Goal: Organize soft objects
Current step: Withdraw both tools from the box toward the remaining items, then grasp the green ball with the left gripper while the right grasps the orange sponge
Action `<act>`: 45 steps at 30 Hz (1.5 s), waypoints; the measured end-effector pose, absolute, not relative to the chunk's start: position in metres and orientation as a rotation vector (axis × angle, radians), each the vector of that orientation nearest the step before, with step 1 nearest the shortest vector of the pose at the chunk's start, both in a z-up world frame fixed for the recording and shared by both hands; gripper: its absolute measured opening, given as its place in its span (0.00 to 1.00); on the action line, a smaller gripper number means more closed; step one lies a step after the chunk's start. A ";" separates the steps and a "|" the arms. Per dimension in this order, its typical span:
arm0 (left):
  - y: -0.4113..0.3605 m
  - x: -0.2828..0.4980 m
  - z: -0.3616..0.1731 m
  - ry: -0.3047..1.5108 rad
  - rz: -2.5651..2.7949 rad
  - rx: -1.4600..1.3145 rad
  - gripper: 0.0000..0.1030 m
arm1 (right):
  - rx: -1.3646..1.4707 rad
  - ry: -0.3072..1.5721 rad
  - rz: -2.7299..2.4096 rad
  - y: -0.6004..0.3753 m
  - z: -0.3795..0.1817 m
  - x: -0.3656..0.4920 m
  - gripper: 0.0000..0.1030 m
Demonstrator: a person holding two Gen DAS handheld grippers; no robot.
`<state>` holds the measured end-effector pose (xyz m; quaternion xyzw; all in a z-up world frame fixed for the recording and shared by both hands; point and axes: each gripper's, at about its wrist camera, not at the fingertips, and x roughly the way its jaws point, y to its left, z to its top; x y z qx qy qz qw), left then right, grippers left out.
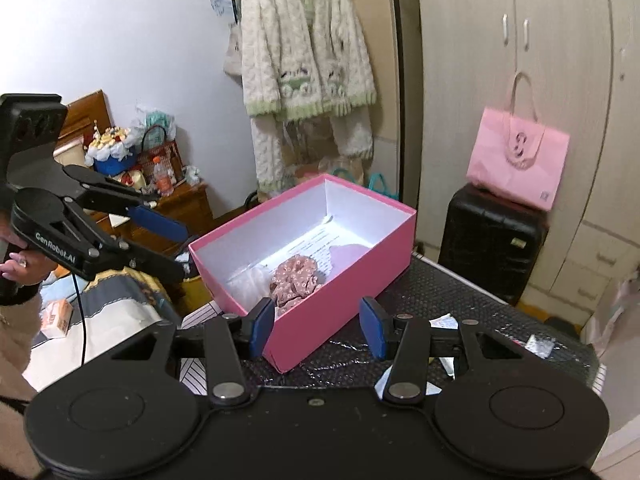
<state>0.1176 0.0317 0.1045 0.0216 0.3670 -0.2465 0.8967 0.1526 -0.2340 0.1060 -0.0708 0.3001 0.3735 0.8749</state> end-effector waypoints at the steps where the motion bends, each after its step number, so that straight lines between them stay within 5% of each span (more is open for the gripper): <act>1: 0.028 0.113 0.103 0.761 -0.530 0.049 0.62 | -0.148 0.612 0.775 -0.239 0.105 0.146 0.51; 15: -0.031 0.090 0.059 0.740 -0.654 0.090 0.62 | -0.117 0.588 0.693 -0.282 0.058 0.125 0.51; 45: -0.138 0.224 -0.048 0.632 -0.315 0.159 0.58 | -0.082 0.748 0.590 -0.321 -0.029 0.268 0.51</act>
